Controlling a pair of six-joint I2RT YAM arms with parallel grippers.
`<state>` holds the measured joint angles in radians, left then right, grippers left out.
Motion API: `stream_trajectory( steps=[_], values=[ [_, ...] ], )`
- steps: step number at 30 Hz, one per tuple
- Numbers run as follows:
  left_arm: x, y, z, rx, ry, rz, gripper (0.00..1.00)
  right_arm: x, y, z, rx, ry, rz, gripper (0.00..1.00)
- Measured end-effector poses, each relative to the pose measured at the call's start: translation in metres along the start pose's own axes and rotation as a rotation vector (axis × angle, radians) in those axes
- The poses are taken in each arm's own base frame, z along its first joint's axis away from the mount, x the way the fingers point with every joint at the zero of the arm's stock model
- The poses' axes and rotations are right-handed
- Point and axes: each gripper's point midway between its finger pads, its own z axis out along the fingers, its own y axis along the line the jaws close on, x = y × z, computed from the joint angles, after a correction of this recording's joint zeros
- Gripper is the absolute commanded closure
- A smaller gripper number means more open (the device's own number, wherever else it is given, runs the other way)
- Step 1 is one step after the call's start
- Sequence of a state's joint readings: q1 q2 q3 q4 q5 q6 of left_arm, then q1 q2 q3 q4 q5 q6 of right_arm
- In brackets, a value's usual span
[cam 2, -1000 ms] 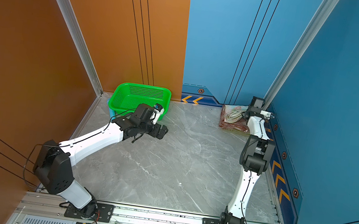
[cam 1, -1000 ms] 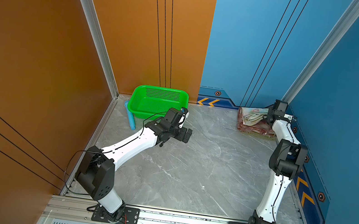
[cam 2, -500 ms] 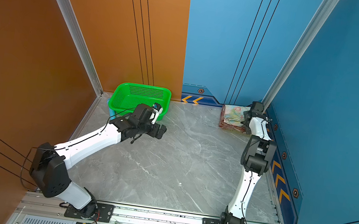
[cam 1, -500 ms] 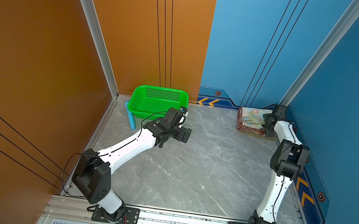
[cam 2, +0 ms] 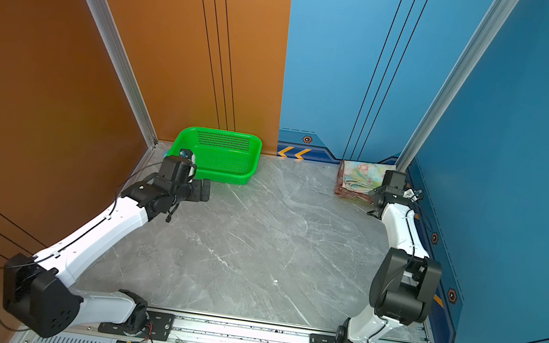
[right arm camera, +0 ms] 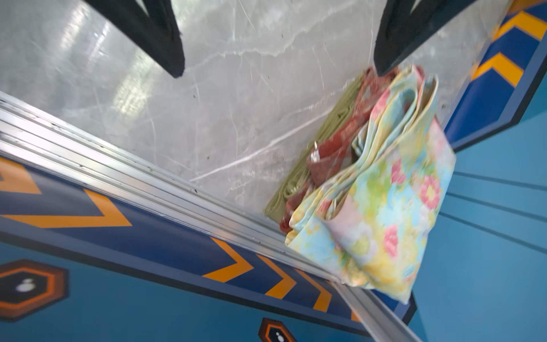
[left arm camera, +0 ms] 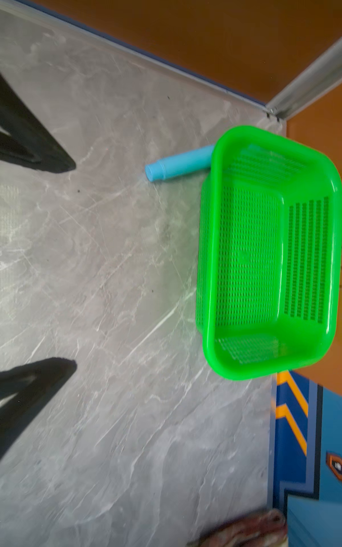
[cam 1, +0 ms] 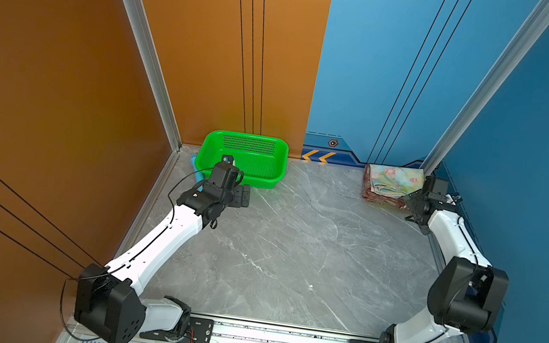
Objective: Fold and stack the skirts
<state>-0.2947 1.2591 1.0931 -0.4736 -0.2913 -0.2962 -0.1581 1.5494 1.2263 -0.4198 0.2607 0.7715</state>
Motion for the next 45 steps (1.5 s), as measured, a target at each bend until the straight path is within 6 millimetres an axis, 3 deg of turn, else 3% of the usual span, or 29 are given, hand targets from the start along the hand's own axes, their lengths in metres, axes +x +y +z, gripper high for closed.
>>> stream_trajectory(
  steps=[2, 5, 8, 15, 24, 30, 35, 39, 45],
  values=[
    [0.009, 0.028, 0.005, -0.058, -0.002, -0.059, 0.02, 0.012, 0.001, -0.027, -0.072, -0.046, -0.089, 0.0],
    [0.027, 0.071, 0.017, -0.154, -0.011, -0.133, 0.02, 0.031, -0.002, -0.052, -0.162, -0.103, -0.196, 0.0],
    [0.049, 0.098, 0.03, -0.219, -0.036, -0.153, 0.02, 0.052, -0.012, -0.054, -0.197, -0.133, -0.287, 0.0],
    [0.071, 0.124, 0.049, -0.264, -0.121, -0.108, 0.02, 0.105, -0.033, -0.037, -0.221, -0.155, -0.507, 0.0],
    [0.09, 0.127, 0.091, -0.248, -0.17, -0.062, 0.02, 0.135, -0.053, -0.012, -0.276, -0.273, -0.606, 0.0],
    [0.087, 0.137, 0.095, -0.236, -0.261, -0.116, 0.02, 0.135, -0.032, 0.003, -0.341, -0.339, -0.615, 0.0],
    [0.083, 0.111, 0.098, -0.178, -0.317, -0.055, 0.02, 0.152, -0.023, 0.014, -0.367, -0.328, -0.668, 0.0],
    [0.098, 0.088, 0.112, -0.143, -0.29, 0.026, 0.02, 0.134, -0.004, 0.011, -0.388, -0.369, -0.65, 0.0],
    [0.09, 0.089, 0.111, -0.154, -0.329, 0.035, 0.02, 0.126, 0.003, 0.009, -0.395, -0.391, -0.637, 0.0]
  ],
)
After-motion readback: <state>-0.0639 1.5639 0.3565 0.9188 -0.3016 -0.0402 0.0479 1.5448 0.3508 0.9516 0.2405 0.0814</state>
